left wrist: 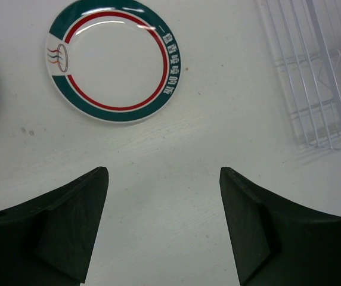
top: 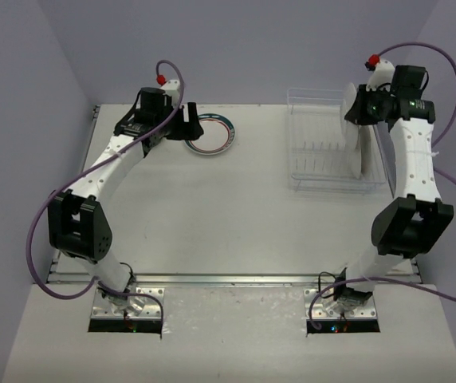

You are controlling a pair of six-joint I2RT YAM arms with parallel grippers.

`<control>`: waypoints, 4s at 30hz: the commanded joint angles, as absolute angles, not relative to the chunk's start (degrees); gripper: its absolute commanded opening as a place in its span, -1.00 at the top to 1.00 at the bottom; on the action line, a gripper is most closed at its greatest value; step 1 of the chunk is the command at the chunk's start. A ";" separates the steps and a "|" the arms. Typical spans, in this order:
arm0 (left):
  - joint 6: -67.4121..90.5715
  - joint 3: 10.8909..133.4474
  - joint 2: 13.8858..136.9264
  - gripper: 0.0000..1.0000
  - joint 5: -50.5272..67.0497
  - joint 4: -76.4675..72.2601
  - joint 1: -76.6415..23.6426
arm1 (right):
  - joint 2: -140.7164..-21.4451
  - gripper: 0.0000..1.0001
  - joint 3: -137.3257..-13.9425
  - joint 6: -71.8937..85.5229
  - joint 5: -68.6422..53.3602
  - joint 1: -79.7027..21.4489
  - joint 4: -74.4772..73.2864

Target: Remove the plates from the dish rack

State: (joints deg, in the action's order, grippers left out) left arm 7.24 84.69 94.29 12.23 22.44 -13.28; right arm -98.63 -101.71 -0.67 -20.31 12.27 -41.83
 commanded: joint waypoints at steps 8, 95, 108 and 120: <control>11.60 80.17 84.53 -0.46 22.87 17.24 -7.82 | -80.23 1.00 -92.58 -23.93 -22.36 -6.74 -27.00; 27.34 108.61 131.24 0.92 33.59 8.11 1.20 | -65.39 -0.98 -43.70 -52.73 17.70 -31.55 5.95; 24.53 109.25 133.22 0.73 30.62 10.47 -1.32 | -65.04 -0.98 -45.92 -51.48 18.32 -31.46 3.25; 18.01 107.16 130.22 -0.16 22.64 14.64 -5.17 | -66.08 -0.98 -46.05 -49.82 17.67 -31.46 3.25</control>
State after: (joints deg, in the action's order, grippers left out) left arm 21.59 106.34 133.86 26.60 14.66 -2.76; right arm -65.79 -43.44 -51.75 17.60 -31.66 2.12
